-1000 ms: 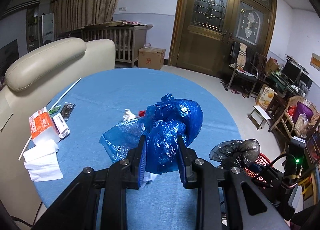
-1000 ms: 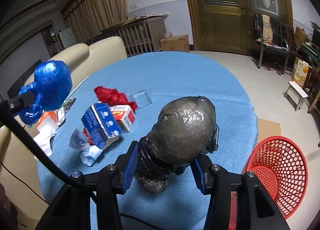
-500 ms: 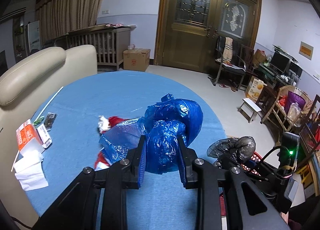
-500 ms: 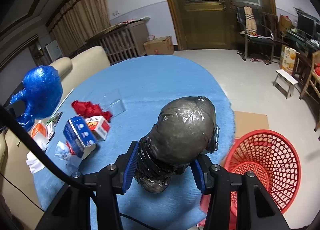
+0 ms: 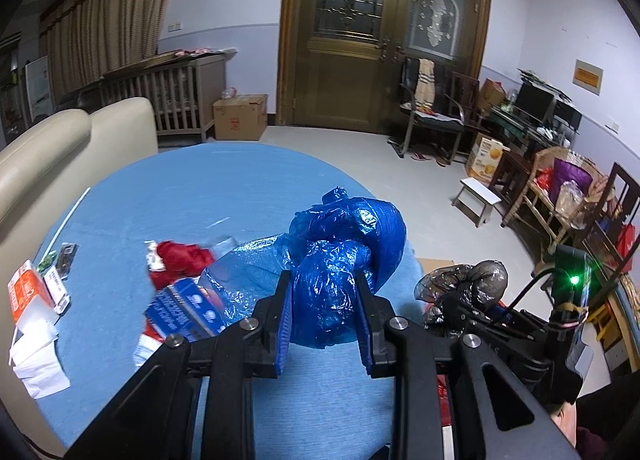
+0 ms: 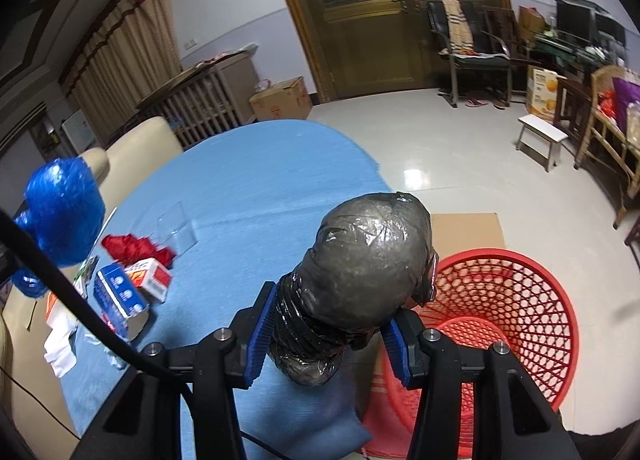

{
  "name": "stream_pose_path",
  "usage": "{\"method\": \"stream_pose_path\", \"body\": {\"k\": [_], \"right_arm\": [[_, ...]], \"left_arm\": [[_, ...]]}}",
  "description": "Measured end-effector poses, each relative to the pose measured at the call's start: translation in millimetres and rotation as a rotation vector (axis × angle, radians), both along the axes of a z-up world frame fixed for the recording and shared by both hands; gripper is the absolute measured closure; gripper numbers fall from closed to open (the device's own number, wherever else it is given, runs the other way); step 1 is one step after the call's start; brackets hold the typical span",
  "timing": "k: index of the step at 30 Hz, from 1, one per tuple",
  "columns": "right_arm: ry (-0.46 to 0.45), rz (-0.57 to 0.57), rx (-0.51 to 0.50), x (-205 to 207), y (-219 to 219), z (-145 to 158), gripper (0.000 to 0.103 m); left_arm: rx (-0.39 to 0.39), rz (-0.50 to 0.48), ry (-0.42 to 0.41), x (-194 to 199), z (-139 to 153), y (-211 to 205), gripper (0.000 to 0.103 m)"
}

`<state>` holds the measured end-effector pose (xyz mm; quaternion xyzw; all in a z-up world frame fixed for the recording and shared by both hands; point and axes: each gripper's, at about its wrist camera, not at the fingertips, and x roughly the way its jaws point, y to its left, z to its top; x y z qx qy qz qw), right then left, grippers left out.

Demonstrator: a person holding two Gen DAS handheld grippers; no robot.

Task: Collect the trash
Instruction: 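Carry both bags over the red mesh wastebasket with both tools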

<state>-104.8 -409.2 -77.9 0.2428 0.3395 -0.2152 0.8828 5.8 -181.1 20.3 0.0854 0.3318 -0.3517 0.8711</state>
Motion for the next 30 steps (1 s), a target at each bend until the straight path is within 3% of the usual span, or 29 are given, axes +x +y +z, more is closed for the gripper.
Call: {"method": "stream_pose_path", "body": {"k": [16,30], "right_arm": [[0.008,-0.133,0.052,-45,-59,-16,0.051],[0.021,-0.194,0.08,-63,-78,-27,0.051]], "left_arm": [[0.048,-0.092,0.011,-19,-10,-57,0.074],[0.08,-0.163,0.017,-22,-20,-77,0.074]]}}
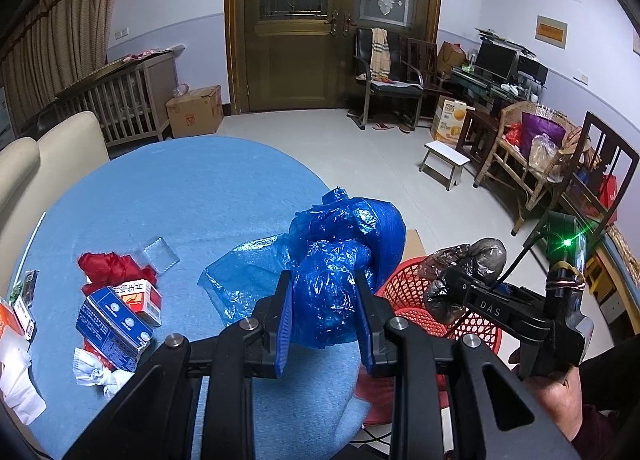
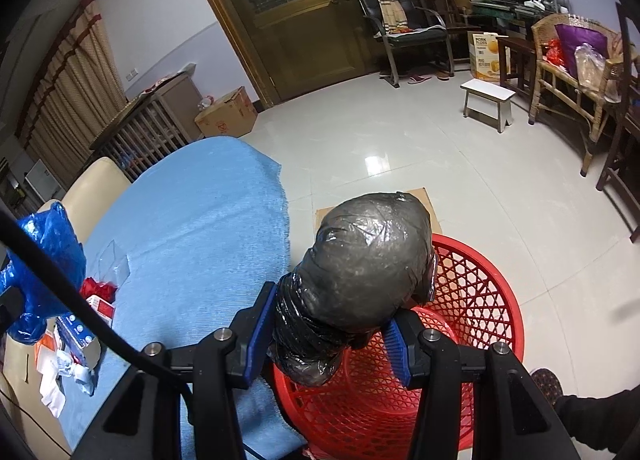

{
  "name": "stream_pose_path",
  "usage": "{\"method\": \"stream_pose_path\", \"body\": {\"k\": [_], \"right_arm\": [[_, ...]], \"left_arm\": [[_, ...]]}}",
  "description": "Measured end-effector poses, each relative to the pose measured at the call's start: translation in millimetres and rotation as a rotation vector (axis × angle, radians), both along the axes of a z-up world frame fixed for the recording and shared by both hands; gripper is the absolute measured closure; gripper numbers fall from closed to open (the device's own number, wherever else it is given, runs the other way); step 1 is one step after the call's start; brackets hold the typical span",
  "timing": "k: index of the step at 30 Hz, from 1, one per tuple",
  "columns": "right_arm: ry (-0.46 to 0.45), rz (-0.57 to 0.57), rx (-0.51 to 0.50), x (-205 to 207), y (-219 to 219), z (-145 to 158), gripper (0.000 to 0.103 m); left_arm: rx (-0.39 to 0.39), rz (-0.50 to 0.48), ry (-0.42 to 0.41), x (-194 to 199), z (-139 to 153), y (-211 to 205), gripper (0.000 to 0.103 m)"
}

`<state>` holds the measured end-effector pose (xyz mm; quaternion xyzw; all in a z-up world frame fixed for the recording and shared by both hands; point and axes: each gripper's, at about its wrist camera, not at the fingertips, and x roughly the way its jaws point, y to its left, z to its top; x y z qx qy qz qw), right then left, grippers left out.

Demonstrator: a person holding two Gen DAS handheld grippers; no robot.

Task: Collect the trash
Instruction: 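Carry both bags over the red mesh wastebasket with both tools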

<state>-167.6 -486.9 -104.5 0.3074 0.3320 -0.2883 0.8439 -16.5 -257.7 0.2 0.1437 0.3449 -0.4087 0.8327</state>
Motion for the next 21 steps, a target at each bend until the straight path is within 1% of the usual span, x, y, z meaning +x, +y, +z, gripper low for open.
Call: {"method": "stream_pose_path", "body": {"k": [4,7,12,17,21], "right_arm": [[0.005,-0.008,0.002,0,-2,-3,0.051],[0.016,-0.015,0.002,-1,-4,-6,0.051],[0.015,-0.03,0.02,-6,-10,-14,0.051],[-0.004,-0.044,0.035,-18,-22,-19,0.051],[-0.03,-0.047,0.075,-33,-36,-28,0.049]], "left_arm": [[0.001,-0.008,0.0,0,-2,-2,0.074],[0.002,-0.024,0.017,-2,-4,-7,0.074],[0.019,-0.065,0.02,-10,-7,-25,0.073],[0.047,-0.108,0.067,-12,-19,-47,0.073],[0.078,-0.144,0.098,-16,-32,-62,0.072]]}}
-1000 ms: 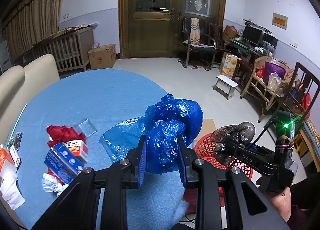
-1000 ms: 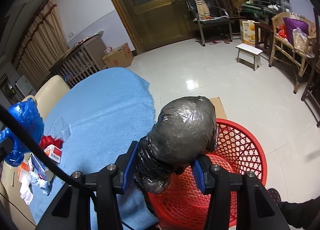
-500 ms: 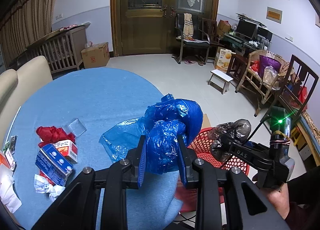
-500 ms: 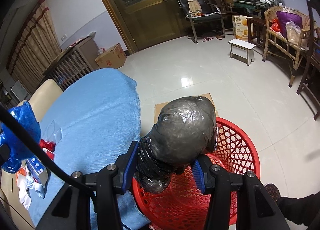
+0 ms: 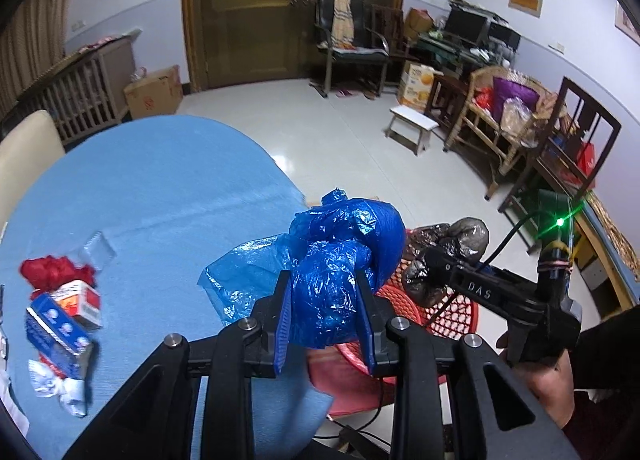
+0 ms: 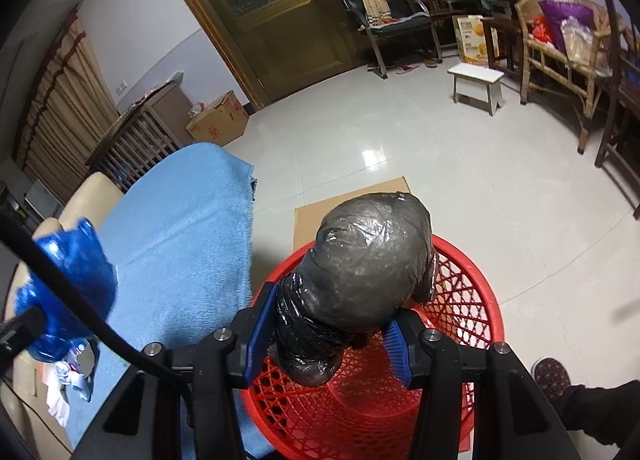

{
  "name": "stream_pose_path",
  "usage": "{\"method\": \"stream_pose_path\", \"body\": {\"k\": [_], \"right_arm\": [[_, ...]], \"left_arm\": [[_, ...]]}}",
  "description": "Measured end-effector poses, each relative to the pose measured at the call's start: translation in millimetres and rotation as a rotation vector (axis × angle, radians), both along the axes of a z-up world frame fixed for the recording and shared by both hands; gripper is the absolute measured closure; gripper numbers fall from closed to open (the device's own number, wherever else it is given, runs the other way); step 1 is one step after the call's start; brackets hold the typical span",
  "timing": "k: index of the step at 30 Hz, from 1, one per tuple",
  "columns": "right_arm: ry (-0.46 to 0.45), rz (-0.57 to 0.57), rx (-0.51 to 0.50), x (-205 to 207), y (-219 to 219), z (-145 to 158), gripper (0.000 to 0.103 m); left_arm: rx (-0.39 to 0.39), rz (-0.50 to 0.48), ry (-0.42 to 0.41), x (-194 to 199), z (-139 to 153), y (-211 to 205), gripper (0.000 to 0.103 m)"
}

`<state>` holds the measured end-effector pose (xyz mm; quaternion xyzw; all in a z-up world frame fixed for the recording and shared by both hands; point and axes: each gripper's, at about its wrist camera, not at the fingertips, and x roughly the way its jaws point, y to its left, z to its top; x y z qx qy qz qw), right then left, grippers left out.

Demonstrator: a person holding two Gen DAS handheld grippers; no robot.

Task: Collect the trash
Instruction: 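Carry both bags over the red mesh wastebasket with both tools, then open the right tool to drop the black bag while the left tool drops the blue bag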

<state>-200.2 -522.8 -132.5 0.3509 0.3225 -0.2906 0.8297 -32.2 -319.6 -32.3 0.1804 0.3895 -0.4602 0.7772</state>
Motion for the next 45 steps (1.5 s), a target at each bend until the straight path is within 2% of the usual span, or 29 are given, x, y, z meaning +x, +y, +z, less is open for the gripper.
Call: {"method": "stream_pose_path", "body": {"k": [5,11,14,16,18,24,45], "right_arm": [[0.001,-0.013,0.045,-12,-12,-14,0.049],[0.014,-0.028,0.056,-14,-17,-20,0.049],[0.012,-0.038,0.079,-15,-20,-22,0.047],[0.009,-0.054,0.096,-18,-20,-22,0.041],[-0.003,-0.062,0.111,-20,-22,-21,0.036],[-0.005,-0.053,0.125,-17,-22,-19,0.032],[-0.003,-0.013,0.063,0,-3,-2,0.032]], "left_arm": [[0.038,-0.029,0.029,-4,-16,-18,0.071],[0.043,-0.103,0.057,-17,-23,-35,0.07],[0.043,-0.131,0.047,-22,-21,-39,0.062],[0.037,-0.134,0.033,-21,-18,-34,0.057],[0.029,-0.126,0.025,-19,-14,-30,0.056],[0.005,-0.098,0.008,-13,-5,-18,0.055],[-0.047,0.007,0.015,12,6,28,0.054]]}}
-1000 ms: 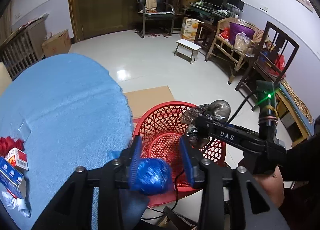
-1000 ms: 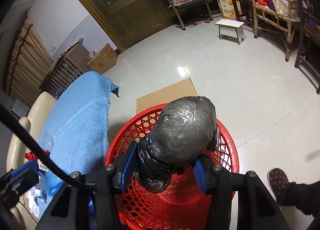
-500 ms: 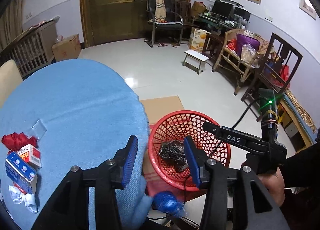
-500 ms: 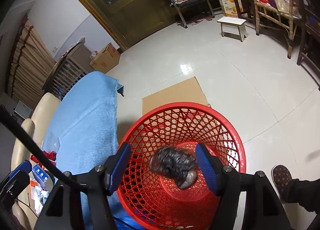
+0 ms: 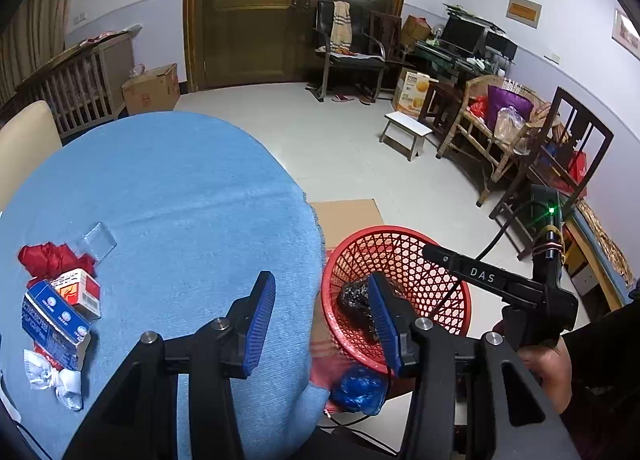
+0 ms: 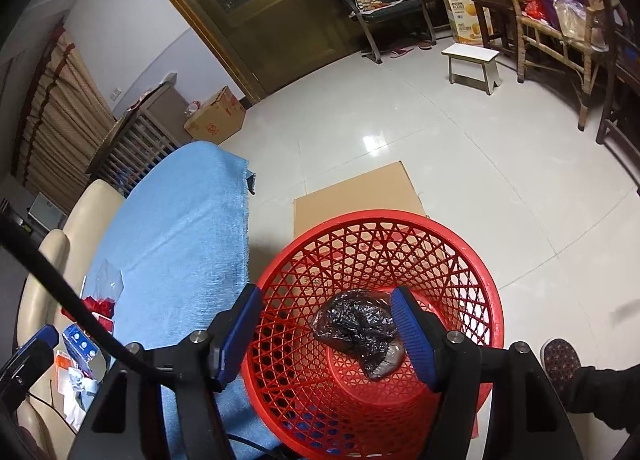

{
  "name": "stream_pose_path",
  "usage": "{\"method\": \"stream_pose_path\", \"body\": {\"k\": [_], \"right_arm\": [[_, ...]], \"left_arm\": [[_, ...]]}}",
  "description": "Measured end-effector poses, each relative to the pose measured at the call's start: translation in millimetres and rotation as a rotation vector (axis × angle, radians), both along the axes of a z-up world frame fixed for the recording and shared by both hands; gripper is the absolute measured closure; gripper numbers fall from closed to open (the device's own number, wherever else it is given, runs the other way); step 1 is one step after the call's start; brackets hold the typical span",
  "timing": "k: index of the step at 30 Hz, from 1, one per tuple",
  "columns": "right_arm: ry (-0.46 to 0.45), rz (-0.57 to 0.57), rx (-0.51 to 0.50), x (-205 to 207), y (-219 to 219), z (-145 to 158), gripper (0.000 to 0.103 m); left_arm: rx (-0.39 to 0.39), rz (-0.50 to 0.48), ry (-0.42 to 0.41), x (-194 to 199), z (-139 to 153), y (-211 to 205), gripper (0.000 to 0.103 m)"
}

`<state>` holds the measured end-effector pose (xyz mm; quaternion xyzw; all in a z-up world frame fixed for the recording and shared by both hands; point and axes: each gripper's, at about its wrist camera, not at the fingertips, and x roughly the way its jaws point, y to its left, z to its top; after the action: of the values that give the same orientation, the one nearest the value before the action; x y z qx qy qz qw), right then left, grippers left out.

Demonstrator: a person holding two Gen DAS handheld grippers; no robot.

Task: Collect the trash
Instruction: 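Open the right tool to drop the black bag while the left tool drops the blue bag, then move the right tool back to the table and grasp the blue-and-white box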

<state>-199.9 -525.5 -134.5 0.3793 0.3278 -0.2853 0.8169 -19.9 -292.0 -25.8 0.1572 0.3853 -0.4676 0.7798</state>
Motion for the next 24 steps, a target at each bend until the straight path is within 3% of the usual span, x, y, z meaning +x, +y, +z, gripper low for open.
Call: {"method": "stream_pose_path", "body": {"k": [14,24], "right_arm": [[0.003,0.066,-0.069,19,25,27,0.032],[-0.012,0.197,-0.117,57,71,55,0.032]], "left_arm": [[-0.058,0.109,-0.045,19,21,54,0.045],[-0.076,0.291,-0.13,53,39,144,0.041]]}}
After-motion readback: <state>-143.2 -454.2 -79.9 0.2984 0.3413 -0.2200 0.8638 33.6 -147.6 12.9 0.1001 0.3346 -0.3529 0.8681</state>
